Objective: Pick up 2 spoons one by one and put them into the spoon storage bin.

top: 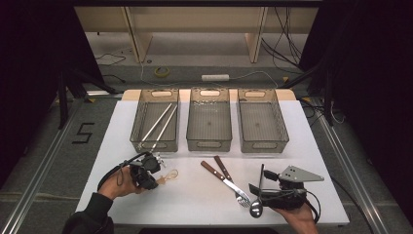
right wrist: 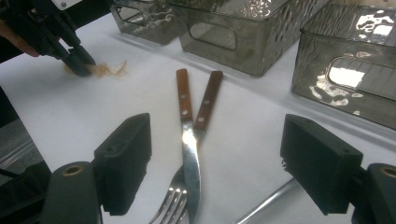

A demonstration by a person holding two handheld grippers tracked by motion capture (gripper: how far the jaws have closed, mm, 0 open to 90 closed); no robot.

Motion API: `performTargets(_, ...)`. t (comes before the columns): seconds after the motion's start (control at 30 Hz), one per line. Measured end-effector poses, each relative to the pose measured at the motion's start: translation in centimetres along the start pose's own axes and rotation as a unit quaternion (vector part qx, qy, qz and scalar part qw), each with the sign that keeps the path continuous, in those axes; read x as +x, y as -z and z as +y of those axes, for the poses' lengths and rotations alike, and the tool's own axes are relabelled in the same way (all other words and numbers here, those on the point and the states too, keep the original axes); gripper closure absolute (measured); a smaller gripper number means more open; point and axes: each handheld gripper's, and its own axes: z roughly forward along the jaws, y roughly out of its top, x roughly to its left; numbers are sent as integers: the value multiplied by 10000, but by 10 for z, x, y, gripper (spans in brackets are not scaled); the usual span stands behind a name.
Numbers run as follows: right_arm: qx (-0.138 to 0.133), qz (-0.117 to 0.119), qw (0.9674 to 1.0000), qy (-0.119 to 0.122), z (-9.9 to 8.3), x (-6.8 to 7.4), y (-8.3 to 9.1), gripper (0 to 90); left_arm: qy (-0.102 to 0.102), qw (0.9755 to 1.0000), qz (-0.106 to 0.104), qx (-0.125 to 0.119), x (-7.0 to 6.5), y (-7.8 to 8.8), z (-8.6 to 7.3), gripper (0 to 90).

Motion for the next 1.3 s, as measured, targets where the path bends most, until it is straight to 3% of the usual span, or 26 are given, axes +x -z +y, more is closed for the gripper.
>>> performTargets(0.23,-9,-25,10000,25,0,1,0,259,48,9997,-141,-192,3,4,-3,761)
performTargets(0.5,-2,-25,10000,43,0,2,0,259,310,9971,-247,-650,4,13,-1,761)
performTargets(0.73,27,-19,10000,56,1,4,0,259,622,9898,-241,-1257,0,27,5,761)
performTargets(1.1,29,-32,10000,33,1,2,-1,259,842,9804,-202,-1769,-2,37,13,761)
performTargets(1.3,25,-51,10000,-9,0,2,-1,259,845,9761,-182,-1996,0,45,24,761)
